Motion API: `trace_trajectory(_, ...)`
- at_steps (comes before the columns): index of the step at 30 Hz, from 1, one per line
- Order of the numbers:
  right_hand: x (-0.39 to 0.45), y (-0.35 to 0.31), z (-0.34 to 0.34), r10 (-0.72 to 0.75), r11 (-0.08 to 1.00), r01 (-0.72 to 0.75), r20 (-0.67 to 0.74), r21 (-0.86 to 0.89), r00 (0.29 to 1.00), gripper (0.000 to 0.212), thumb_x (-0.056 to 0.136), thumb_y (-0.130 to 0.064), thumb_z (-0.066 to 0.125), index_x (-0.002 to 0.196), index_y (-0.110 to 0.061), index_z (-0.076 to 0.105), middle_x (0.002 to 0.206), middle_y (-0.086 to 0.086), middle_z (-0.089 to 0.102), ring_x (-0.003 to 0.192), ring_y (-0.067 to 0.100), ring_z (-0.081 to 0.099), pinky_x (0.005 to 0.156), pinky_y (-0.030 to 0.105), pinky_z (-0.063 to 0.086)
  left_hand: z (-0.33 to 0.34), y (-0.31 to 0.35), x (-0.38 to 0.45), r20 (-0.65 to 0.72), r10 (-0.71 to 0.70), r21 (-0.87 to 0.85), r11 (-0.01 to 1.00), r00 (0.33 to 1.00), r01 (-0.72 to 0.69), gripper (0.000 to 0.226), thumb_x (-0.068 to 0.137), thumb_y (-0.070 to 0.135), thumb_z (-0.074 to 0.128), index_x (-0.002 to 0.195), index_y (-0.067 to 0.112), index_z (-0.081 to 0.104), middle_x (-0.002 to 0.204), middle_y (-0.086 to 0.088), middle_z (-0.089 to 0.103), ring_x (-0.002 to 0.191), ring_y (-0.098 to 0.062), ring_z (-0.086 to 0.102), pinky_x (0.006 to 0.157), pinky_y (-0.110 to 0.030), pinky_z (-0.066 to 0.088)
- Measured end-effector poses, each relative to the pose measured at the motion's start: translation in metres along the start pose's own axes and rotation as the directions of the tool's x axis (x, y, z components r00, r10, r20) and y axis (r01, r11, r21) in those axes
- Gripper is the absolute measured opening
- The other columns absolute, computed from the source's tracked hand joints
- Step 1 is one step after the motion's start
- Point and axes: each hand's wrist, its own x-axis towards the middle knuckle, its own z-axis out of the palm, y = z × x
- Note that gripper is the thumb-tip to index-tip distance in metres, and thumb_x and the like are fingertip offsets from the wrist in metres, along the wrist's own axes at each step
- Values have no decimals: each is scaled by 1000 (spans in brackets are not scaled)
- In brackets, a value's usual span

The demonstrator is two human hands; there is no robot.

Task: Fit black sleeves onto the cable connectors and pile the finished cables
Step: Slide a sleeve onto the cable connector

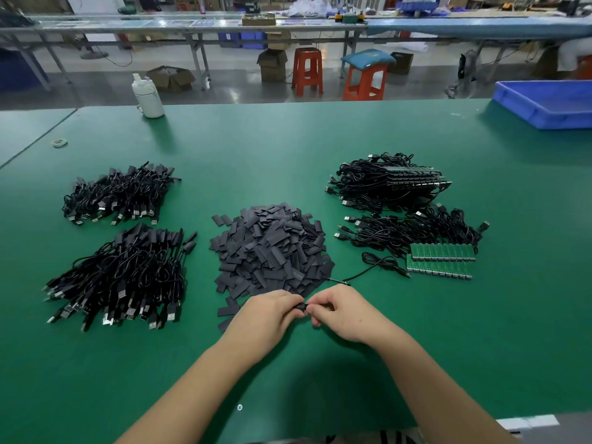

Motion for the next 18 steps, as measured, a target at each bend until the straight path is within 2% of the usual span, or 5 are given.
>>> trace_trajectory(8,0,3,5,18,1000,-18,2,8,1000,27,95,-19,57,73,-20,72,70,-4,72,50,-5,54,52,11,39,6,-1,-2,77,70,223,971,995,-85,28,99,26,53,126,23,58,122,3,58,106,-23,60,83,-35,51)
trace_trajectory(12,3,2,4,74,932,-65,-11,357,997,20,96,-10,58,86,-7,74,77,6,75,67,11,67,76,30,56,5,7,-2,-79,-22,-64,998,997,17,56,99,26,55,151,24,33,153,6,34,134,-4,41,110,-22,36)
trace_trajectory(13,4,0,3,87,872,-67,-19,485,996,18,97,-8,59,89,-5,74,78,10,75,69,14,68,77,32,57,4,12,-1,-108,-161,-271,954,981,127,62,98,23,56,153,25,27,153,9,34,134,0,40,111,-19,35)
trace_trajectory(15,6,-4,-3,107,728,-46,-47,684,993,13,97,-7,61,94,-3,73,83,12,76,72,17,71,74,29,60,4,24,2,23,-429,-704,634,903,319,62,98,17,57,152,24,28,145,10,46,126,-2,52,108,-23,41)
trace_trajectory(18,10,-13,-11,154,434,24,-101,901,983,13,94,-8,64,99,2,71,91,16,76,83,23,74,73,28,61,9,36,4,188,-436,-838,396,880,376,33,99,13,55,132,14,56,120,1,70,114,-16,65,105,-35,47)
